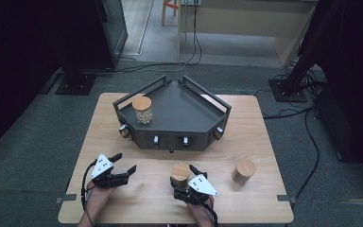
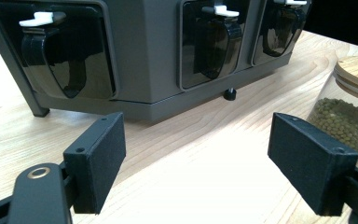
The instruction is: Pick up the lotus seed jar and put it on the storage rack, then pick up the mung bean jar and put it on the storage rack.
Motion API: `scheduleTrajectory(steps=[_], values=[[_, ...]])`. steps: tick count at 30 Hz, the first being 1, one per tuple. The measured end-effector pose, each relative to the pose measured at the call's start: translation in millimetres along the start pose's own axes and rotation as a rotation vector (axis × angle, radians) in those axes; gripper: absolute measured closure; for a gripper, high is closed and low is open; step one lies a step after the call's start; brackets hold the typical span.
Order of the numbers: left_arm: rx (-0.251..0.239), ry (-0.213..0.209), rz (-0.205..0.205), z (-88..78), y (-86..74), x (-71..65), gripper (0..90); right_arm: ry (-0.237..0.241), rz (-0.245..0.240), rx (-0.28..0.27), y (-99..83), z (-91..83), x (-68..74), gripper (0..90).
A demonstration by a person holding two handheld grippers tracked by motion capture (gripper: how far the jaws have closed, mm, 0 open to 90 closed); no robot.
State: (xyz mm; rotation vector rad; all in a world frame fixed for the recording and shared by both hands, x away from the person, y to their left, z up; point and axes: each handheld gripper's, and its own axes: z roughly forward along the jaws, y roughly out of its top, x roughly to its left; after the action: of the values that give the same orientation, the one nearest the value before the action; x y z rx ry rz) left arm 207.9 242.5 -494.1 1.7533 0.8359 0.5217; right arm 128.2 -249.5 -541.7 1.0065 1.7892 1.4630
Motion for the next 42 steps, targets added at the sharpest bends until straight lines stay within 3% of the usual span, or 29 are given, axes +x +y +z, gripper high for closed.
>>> scheduleTrajectory(steps=[9,17,24,30,36,42], values=[[0.009,-0.007,0.012,2.0,0.4,-0.7,18.7,0.002,-0.006,0.008,1.8,2.0,0.7,13.9],[0.002,-0.004,-0.009,1.2,-1.0,1.1,18.6,0.005,-0.013,0.029,5.7,4.9,0.5,18.1],[0.007,-0.007,-0.011,2.0,-0.7,1.9,18.7,-0.014,-0.006,0.044,8.2,6.5,3.6,23.0],[0.011,-0.008,-0.013,2.6,-0.9,2.0,18.7,-0.05,-0.033,0.056,10.2,7.9,12.6,24.5],[0.009,-0.009,-0.023,2.0,-1.7,4.0,18.7,-0.053,-0.035,0.053,9.6,7.3,13.2,24.7],[0.012,-0.013,-0.024,2.6,-1.6,4.7,18.7,-0.063,-0.002,0.043,7.6,4.5,11.8,24.8]])
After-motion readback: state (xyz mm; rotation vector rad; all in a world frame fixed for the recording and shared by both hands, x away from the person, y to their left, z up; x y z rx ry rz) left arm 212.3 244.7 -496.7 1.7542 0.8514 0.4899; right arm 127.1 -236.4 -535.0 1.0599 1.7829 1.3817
